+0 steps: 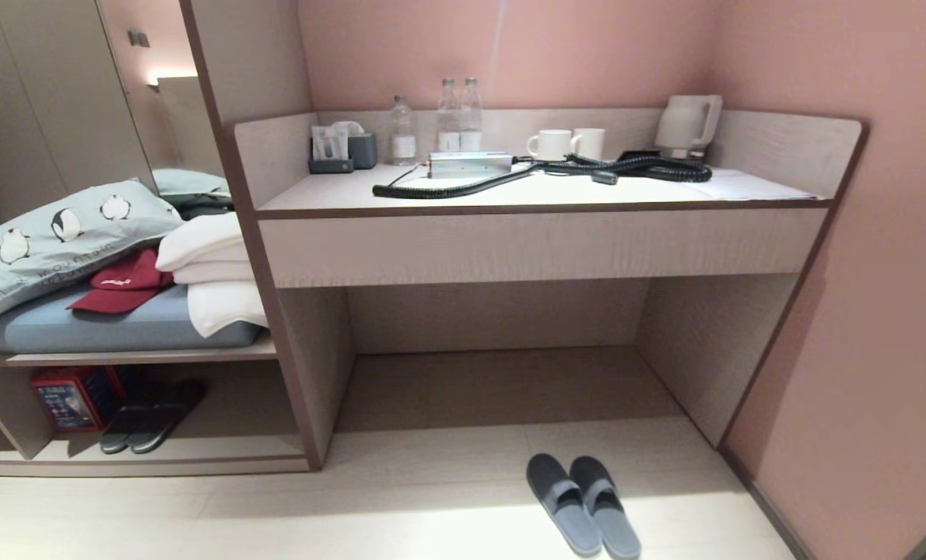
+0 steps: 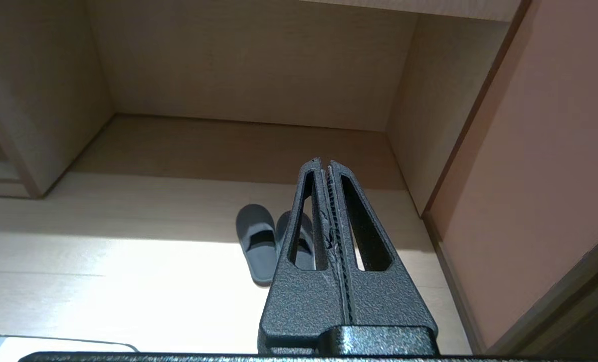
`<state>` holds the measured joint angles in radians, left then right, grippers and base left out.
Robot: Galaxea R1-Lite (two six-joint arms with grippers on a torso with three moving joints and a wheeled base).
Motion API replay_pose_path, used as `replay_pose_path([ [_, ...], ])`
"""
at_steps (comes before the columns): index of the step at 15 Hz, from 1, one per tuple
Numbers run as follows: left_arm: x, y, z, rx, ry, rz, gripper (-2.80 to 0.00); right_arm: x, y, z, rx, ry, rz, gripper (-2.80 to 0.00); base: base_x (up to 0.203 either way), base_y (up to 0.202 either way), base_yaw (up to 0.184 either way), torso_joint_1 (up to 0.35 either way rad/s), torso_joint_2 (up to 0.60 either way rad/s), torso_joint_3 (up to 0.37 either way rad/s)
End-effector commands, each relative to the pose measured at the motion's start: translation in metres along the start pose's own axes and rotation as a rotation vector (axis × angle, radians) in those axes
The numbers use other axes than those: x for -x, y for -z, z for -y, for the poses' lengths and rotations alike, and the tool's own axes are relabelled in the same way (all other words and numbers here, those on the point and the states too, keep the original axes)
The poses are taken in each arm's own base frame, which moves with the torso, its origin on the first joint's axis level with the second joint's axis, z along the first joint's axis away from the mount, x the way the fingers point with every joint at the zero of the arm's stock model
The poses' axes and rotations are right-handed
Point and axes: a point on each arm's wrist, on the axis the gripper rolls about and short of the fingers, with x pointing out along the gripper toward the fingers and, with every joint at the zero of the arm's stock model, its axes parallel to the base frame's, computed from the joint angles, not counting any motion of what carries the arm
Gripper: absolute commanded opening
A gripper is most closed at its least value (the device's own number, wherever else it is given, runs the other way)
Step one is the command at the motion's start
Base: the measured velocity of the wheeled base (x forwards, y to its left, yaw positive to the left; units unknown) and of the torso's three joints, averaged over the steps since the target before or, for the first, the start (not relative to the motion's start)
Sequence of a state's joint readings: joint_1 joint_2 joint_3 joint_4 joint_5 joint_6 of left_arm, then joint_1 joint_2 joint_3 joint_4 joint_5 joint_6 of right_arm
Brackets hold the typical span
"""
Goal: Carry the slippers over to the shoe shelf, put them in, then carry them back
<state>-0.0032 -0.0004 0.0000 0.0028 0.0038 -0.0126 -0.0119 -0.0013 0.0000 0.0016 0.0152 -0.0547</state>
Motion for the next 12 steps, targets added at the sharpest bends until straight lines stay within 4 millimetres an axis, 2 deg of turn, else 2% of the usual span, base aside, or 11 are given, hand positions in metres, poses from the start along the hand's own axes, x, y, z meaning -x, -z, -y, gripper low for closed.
replay_pose_path([
  [1,-0.0001,0.0004,0.0,0.004,-0.001,-0.002,-2.8,0.0,0.0005,0.0,0.001,0.0,0.0,-2.8,0.0,0.0,0.0,0.0,0.0,0.0],
  [3,-0.0001,0.0004,0.0,0.004,-0.001,-0.002,-2.8,0.0,0.0005,0.0,0.001,0.0,0.0,-2.8,-0.001,0.06,-0.002,-0.001,0.0,0.003],
  [12,-0.0001,0.0004,0.0,0.004,-0.001,-0.002,-2.8,0.0,0.0005,0.0,0.001,-0.001,0.0,-2.8,0.0,0.192,-0.002,0.002,0.0,0.004],
])
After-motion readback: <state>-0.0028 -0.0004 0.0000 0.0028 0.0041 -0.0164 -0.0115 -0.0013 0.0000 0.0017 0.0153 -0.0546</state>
